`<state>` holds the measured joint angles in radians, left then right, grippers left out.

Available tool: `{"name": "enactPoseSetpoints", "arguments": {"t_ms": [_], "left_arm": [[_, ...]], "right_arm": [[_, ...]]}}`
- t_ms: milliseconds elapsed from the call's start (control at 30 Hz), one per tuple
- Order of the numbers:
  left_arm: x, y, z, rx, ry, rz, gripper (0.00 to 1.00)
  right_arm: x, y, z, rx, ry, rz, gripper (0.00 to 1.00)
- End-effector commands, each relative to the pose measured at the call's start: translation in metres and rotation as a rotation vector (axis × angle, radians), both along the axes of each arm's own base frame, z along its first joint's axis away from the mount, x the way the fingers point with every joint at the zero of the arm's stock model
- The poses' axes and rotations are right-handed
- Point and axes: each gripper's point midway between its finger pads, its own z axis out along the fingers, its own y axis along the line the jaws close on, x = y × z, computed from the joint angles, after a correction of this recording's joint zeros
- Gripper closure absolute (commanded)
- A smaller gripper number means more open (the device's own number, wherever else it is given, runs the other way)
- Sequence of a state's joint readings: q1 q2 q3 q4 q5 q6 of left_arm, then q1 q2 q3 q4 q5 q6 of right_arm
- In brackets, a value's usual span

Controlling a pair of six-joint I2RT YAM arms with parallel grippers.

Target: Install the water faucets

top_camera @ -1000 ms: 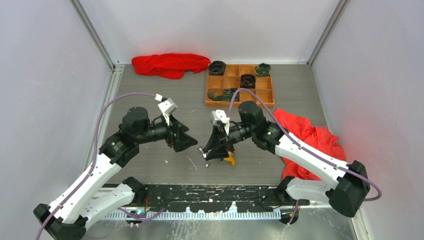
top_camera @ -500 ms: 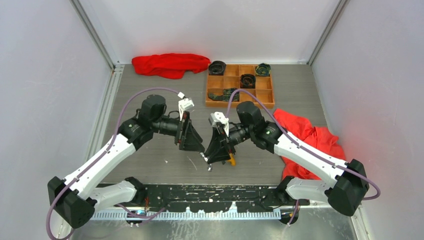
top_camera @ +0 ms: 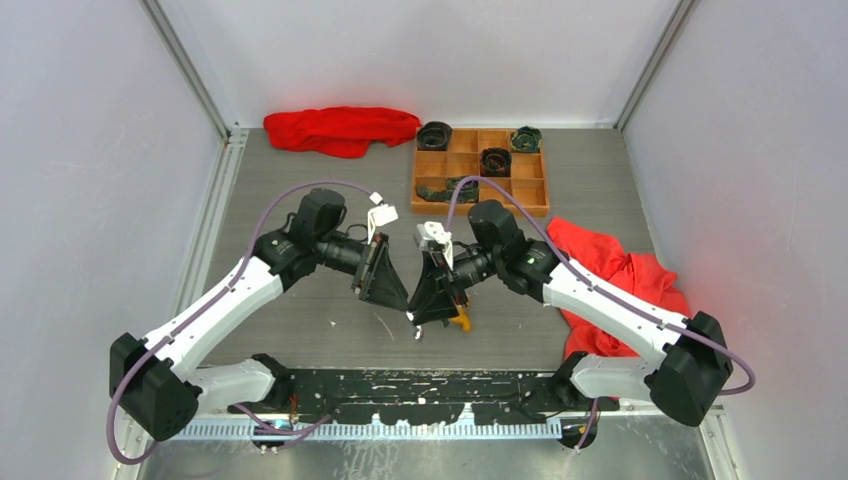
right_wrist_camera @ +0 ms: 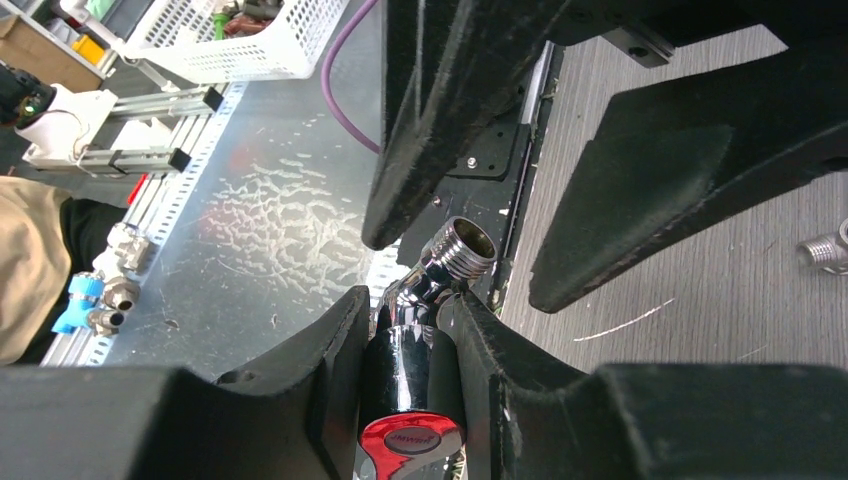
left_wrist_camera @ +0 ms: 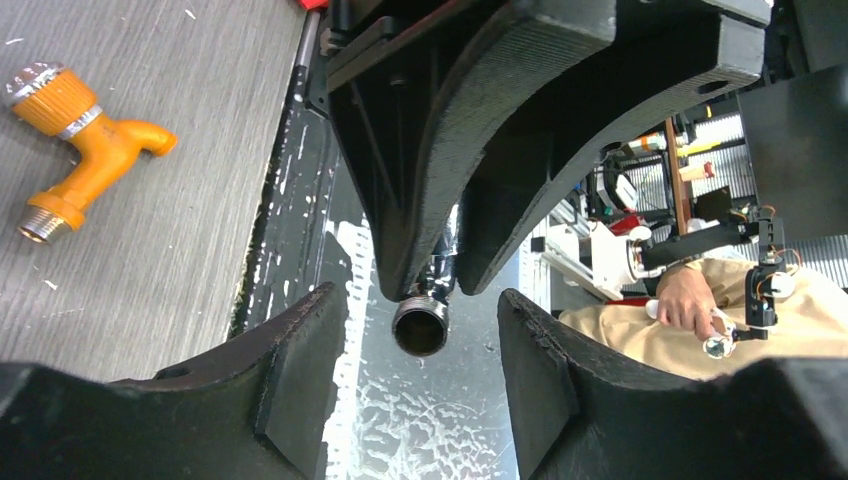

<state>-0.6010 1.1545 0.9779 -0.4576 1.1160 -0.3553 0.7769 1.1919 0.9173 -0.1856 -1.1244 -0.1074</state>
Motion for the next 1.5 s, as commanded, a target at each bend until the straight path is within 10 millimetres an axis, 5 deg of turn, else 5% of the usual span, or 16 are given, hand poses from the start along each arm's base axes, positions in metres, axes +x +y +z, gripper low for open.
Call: {"name": "enactPoseSetpoints", "arguments": {"t_ms": [0,133,233,600,900,1033,1233,1467], "left_arm": [[-0.006,0.001,0.013,-0.039,-0.025,-0.046,0.43],[-0.009,0.001,0.011,-0.036,-0.012,-0.060,0.55],[-0.011,0.002,0.004,-0.023,0.002,-0.068,0.45],[-0.013,0.003,-0.013,0.028,0.035,-0.075,0.43],[-0.009,0.001,-0.011,0.024,0.009,-0.064,0.97],[-0.006,0.000,-0.010,0.029,-0.006,-0.049,1.00],[0.005,-0.001,-0.006,0.047,-0.055,0.013,1.00],[0.014,-0.003,-0.006,0.051,-0.075,0.057,1.00]], "right_arm": [[0.006,0.005,0.022,0.053,-0.055,0.005,0.99],[0.007,0.006,0.023,0.052,-0.053,0.003,0.99],[0.009,0.007,0.022,0.049,-0.054,-0.003,0.99],[0.013,0.009,0.022,0.043,-0.053,-0.017,0.99],[0.017,0.010,0.015,0.023,-0.047,-0.041,0.99],[0.022,0.011,0.011,0.005,-0.050,-0.072,0.99],[0.038,0.013,0.009,-0.017,-0.080,-0.162,0.61],[0.072,0.004,0.027,0.033,-0.151,-0.424,0.32]]}}
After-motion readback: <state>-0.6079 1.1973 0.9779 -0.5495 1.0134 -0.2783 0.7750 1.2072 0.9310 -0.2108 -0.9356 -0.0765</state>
